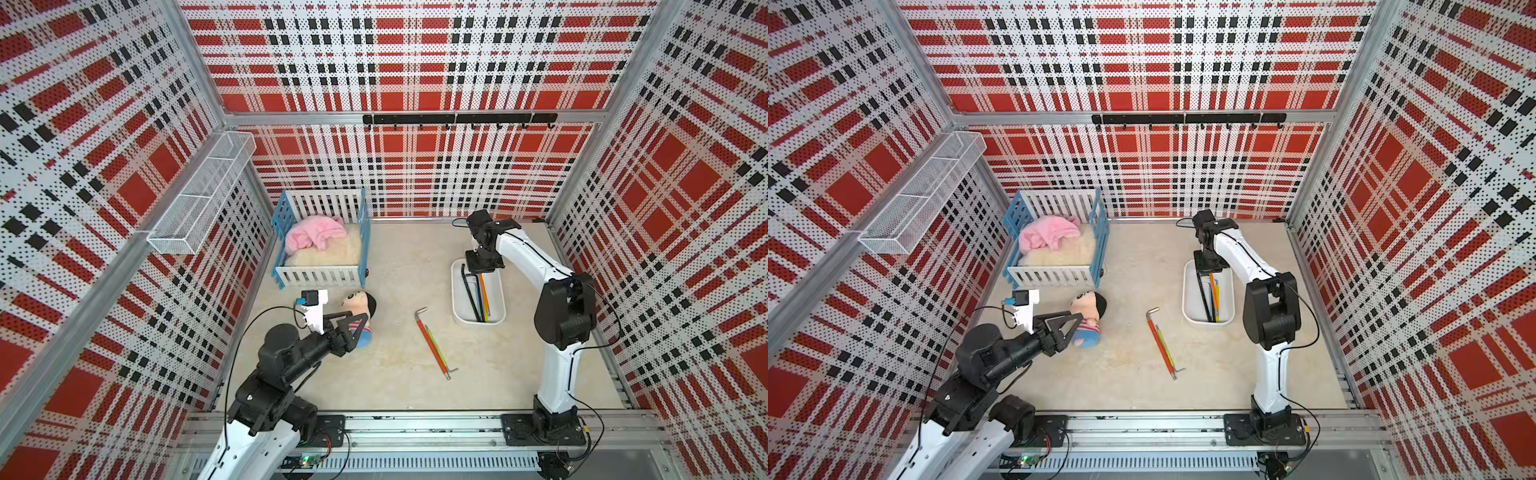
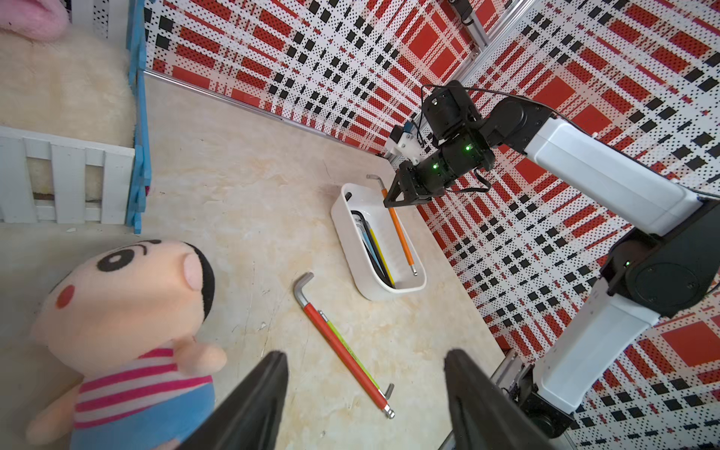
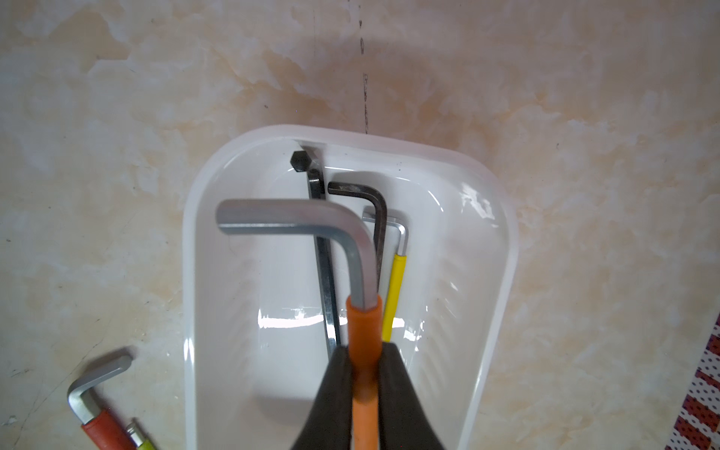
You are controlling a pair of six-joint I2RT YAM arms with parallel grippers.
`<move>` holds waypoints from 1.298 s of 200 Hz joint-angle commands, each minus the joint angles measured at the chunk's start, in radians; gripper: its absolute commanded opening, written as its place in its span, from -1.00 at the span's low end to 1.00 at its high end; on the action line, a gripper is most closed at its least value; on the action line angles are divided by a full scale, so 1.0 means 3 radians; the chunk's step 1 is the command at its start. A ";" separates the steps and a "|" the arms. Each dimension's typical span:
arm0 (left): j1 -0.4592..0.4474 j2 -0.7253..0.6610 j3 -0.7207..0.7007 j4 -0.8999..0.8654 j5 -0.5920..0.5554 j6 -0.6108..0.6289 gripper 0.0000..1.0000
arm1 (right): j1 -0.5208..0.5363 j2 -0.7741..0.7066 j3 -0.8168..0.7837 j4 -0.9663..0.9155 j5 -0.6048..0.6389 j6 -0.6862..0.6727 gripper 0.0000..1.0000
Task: Put the hex key on the desktop into the storage box
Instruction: Place the Allen key in the storage box.
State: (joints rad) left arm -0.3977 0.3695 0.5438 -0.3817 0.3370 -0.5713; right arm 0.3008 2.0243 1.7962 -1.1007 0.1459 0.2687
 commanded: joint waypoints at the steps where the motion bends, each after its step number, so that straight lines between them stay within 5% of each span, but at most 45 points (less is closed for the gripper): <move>1: 0.0032 -0.0017 0.0059 0.0106 0.0030 0.0043 0.39 | 0.0016 0.0097 -0.0040 0.0124 -0.0005 -0.0057 -1.00; 171: 0.0038 -0.0041 0.0043 0.0117 0.0007 0.0028 0.39 | 0.0000 0.0447 -0.0118 0.0234 -0.0167 0.0065 -1.00; 225: 0.0043 -0.0051 0.0038 0.0125 0.0006 0.0022 0.38 | 0.0002 0.0420 -0.0136 0.0239 -0.0172 0.0081 -0.38; 259: 0.0044 -0.0071 0.0043 0.0123 0.0007 0.0025 0.39 | 0.0033 0.0286 -0.0109 0.0220 -0.0158 0.0136 -0.28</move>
State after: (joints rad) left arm -0.3931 0.3614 0.5438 -0.3691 0.3363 -0.5720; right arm 0.3008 2.1506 1.7618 -1.0340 0.0944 0.2886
